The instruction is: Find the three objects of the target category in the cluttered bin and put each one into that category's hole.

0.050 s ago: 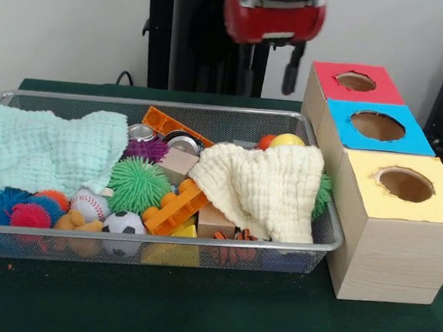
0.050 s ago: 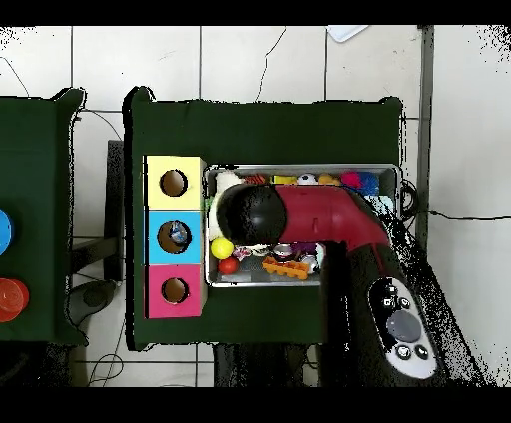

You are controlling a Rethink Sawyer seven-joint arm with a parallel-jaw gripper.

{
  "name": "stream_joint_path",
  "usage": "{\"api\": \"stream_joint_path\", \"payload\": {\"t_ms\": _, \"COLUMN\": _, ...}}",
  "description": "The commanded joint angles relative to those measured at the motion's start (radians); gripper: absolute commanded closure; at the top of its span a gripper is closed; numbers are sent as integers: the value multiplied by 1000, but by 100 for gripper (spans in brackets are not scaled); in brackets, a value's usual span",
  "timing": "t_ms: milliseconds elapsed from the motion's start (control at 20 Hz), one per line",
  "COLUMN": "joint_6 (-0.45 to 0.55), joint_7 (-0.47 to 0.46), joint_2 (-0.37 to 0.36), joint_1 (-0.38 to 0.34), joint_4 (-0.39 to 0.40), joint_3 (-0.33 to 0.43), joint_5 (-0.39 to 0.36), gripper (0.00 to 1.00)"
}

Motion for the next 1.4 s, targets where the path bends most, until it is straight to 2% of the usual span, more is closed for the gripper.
{"api": "stream_joint_path", "payload": {"t_ms": 50, "joint_6": 171, "joint_7": -242, "joint_2": 29, "joint_1": -153, "joint_4": -82, "joint_3": -2, "joint_5": -125, "gripper": 0}}
{"api": "stream_joint_path", "payload": {"t_ms": 300, "joint_6": 126, "joint_7": -341, "joint_2": 114, "joint_1": -272, "joint_4": -119, "joint_3": 69, "joint_5": -185, "gripper": 0}}
{"api": "stream_joint_path", "payload": {"t_ms": 600, "joint_6": 75, "joint_7": -384, "joint_2": 209, "joint_1": -386, "joint_4": -134, "joint_3": 136, "joint_5": -245, "gripper": 0}}
{"api": "stream_joint_path", "payload": {"t_ms": 950, "joint_6": 20, "joint_7": -333, "joint_2": 339, "joint_1": -466, "joint_4": -91, "joint_3": 194, "joint_5": -277, "gripper": 0}}
{"api": "stream_joint_path", "payload": {"t_ms": 1150, "joint_6": 20, "joint_7": -283, "joint_2": 357, "joint_1": -470, "joint_4": -94, "joint_3": 192, "joint_5": -309, "gripper": 0}}
{"api": "stream_joint_path", "payload": {"t_ms": 1400, "joint_6": 14, "joint_7": -272, "joint_2": 385, "joint_1": -496, "joint_4": -91, "joint_3": 186, "joint_5": -360, "gripper": 0}}
